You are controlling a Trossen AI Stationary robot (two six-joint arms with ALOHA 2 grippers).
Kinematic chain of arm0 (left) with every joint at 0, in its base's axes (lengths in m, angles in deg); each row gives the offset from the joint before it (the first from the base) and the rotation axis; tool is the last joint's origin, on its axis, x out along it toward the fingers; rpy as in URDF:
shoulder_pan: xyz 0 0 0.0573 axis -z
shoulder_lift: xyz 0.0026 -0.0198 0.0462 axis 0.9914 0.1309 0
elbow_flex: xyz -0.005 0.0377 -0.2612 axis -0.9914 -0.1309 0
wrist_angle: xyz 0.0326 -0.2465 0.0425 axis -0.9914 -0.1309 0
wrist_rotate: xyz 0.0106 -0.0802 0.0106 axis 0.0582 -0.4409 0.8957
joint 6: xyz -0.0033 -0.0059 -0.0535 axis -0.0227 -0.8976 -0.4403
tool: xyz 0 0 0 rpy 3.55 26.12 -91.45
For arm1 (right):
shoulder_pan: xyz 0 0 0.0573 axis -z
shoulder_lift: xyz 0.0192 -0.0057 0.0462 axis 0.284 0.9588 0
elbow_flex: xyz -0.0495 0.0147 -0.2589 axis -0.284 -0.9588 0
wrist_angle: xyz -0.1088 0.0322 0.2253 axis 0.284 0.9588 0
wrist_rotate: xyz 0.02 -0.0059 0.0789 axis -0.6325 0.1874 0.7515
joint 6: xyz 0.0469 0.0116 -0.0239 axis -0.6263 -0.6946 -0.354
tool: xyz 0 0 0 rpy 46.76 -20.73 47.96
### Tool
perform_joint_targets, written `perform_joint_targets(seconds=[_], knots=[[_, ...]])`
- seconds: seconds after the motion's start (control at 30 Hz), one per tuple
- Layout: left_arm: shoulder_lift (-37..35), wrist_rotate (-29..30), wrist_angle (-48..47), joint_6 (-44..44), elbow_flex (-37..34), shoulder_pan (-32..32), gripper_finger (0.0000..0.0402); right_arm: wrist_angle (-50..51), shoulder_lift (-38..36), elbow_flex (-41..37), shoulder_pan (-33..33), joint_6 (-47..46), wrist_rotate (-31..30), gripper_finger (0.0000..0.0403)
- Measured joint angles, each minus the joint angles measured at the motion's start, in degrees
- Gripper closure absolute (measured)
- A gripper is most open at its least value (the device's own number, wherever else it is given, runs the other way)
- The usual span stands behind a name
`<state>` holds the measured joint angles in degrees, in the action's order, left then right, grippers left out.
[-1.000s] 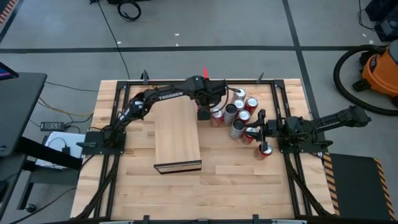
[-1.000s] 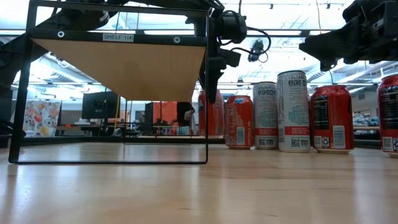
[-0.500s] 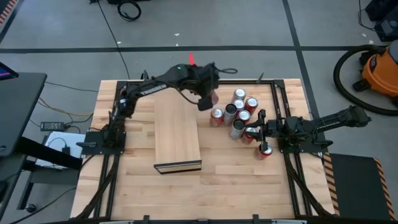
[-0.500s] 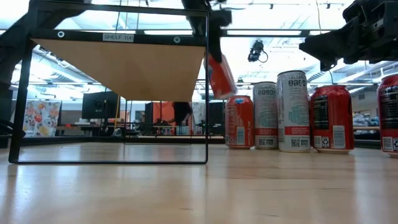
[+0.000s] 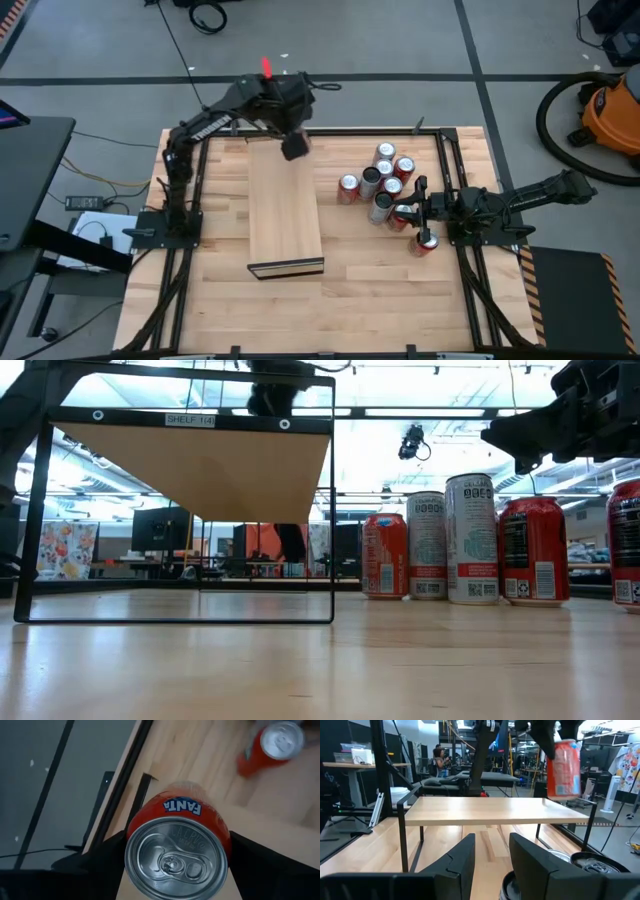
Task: Place canned beverage on shelf
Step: Put the left orange soda can on the shelf
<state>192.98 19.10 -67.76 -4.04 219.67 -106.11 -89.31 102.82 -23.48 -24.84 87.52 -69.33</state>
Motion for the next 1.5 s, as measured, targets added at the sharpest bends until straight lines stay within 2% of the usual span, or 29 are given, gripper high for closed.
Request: perform_joint_targets(seconds=[0.4, 0.6, 0.7, 0.8, 0.93, 1.03, 1.2, 1.5], knots=[[-0.53, -0.84, 0.08, 3.34, -0.17, -4.34, 0.0102, 1.65, 0.28, -0.02, -0.04, -2.07, 1.35, 0.0273], [-1.97, -3.15, 0.51, 0.85, -1.37, -2.85, 0.0102, 2.23, 0.28, -0.02, -0.62, -3.51, 1.52, 0.0273], [-7.02, -2.79, 0.41, -0.45, -6.13, -0.63, 0.0102, 2.83, 0.28, -0.02, -1.32, -3.61, 1.53, 0.0273], [-13.61, 0.14, -0.15, -1.96, -14.05, 1.22, 0.0102, 2.65, 0.28, -0.02, -1.56, -2.93, 1.25, 0.0273], [-20.82, 1.63, -0.12, -4.49, -23.47, 1.42, 0.0102, 0.55, 0.28, -0.02, -1.47, -2.28, 0.62, 0.0273], [-23.34, 3.47, -0.21, -4.33, -27.6, 0.68, 0.0102, -0.37, 0.28, -0.02, -1.28, -1.65, 0.62, 0.0273], [-22.67, 3.89, 0.35, -1.76, -28.06, -1.97, 0.0102, -1.05, 0.27, -0.02, -0.51, -1.6, 0.43, 0.0273], [-16.63, 1.2, 0.52, 2.89, -27.76, -6.13, 0.0102, -0.66, 0.28, -0.02, 0.15, -0.85, 0.76, 0.0273]])
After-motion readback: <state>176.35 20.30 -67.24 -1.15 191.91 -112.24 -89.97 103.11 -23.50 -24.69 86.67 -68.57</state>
